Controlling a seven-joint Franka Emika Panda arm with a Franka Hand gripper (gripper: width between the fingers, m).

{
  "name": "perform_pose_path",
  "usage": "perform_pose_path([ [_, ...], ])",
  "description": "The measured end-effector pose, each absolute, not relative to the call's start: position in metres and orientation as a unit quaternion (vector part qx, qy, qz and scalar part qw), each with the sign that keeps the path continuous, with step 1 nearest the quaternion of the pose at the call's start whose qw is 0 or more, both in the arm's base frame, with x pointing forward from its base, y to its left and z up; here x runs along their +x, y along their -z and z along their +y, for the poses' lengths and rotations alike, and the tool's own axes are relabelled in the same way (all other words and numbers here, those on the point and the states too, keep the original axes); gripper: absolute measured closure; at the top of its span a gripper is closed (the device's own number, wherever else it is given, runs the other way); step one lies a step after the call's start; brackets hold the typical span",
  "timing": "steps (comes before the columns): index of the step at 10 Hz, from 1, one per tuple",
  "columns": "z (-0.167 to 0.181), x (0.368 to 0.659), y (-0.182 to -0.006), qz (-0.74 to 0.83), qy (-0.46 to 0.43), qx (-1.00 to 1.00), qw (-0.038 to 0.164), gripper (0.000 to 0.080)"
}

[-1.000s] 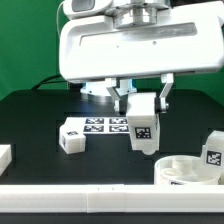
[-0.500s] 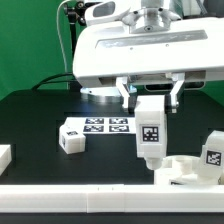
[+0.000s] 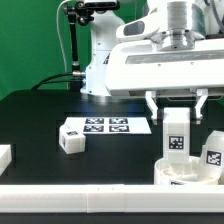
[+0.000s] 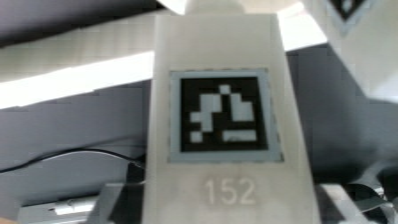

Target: Assemble stool

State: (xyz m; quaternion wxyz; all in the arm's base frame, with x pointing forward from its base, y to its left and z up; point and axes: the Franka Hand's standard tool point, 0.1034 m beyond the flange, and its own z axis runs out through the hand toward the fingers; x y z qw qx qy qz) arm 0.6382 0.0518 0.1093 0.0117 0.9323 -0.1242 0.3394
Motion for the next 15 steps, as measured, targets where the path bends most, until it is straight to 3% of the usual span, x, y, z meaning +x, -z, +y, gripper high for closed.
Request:
perform_pose_path([
  [7,0.0457,0.638,-0.1142,-0.102,-0.335,0.937,0.021,0.0462],
  [11,0.0483,0.638,-0.108,-0.099,-0.333,0.937,0.022,0.0462],
  [13,0.0496,0.6443,-0.1154,-0.1,-0.343,0.934,0.02,0.0462],
  [15,0.0513,0.6385,-0.1067,-0.097,-0.338,0.936,0.023,0.0462],
])
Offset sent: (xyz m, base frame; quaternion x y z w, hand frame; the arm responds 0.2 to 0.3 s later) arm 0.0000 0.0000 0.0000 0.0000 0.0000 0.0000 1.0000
